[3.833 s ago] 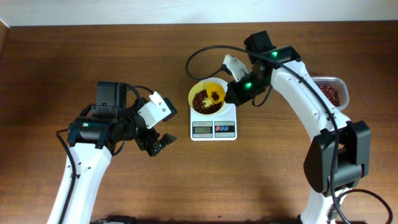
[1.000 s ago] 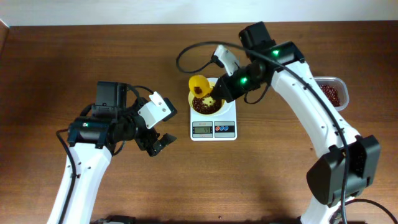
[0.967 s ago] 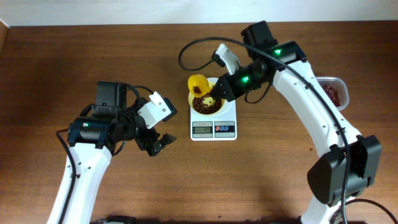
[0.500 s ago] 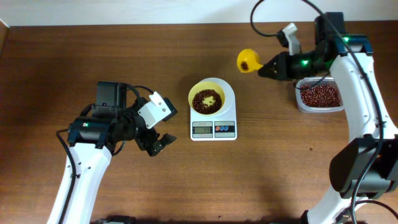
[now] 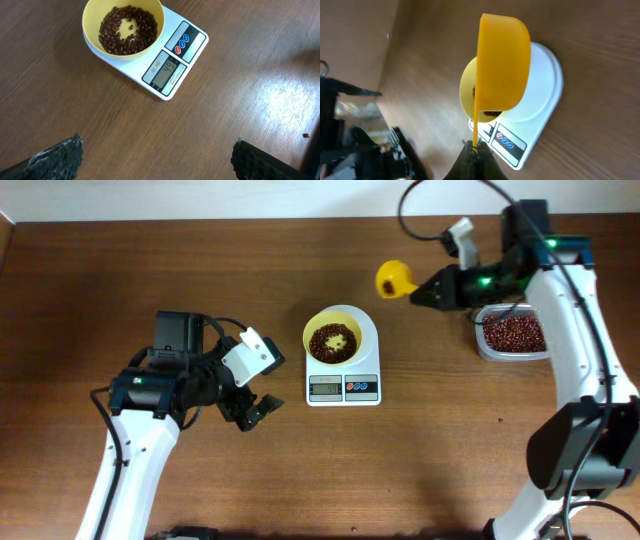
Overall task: Scoop item into bowl and weigh 50g on scale
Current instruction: 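Move the scoop with the right gripper to the bean tub, then carry the scoop over the yellow bowl and pour beans in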
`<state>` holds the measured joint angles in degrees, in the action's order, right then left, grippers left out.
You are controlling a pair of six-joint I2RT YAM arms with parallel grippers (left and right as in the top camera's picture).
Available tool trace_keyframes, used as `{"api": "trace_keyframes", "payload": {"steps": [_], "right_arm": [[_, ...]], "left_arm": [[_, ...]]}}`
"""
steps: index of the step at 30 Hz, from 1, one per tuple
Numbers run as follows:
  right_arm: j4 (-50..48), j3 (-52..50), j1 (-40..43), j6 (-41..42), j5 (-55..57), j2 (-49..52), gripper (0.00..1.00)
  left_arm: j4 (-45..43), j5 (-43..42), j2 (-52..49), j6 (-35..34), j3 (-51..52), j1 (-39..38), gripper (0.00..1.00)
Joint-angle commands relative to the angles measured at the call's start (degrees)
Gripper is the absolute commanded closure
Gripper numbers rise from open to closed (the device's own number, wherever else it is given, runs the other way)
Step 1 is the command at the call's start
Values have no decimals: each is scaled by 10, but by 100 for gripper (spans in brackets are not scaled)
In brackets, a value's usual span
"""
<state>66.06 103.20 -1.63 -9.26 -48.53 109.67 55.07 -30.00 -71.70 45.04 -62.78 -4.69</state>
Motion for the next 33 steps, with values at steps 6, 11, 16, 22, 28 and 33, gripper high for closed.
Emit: {"api": "trace_keyframes", "payload": {"steps": [6, 11, 16, 22, 28, 33], "right_arm": [[2, 12, -176, -12, 203, -13, 96], [-3, 12, -196, -12, 312, -9, 96], [-3, 13, -216, -8, 293, -16, 96], [-3, 12, -226, -14, 305, -12, 96], [-4, 21, -231, -14, 272, -14, 96], [-3, 17, -231, -14, 315, -15, 96]], "left_arm": [[1, -2, 0, 8, 1, 3, 1], [1, -2, 0, 8, 1, 3, 1], [1, -2, 0, 8, 1, 3, 1], [1, -2, 0, 7, 1, 3, 1], [1, -2, 0, 8, 1, 3, 1], [1, -2, 0, 8, 1, 3, 1]]}}
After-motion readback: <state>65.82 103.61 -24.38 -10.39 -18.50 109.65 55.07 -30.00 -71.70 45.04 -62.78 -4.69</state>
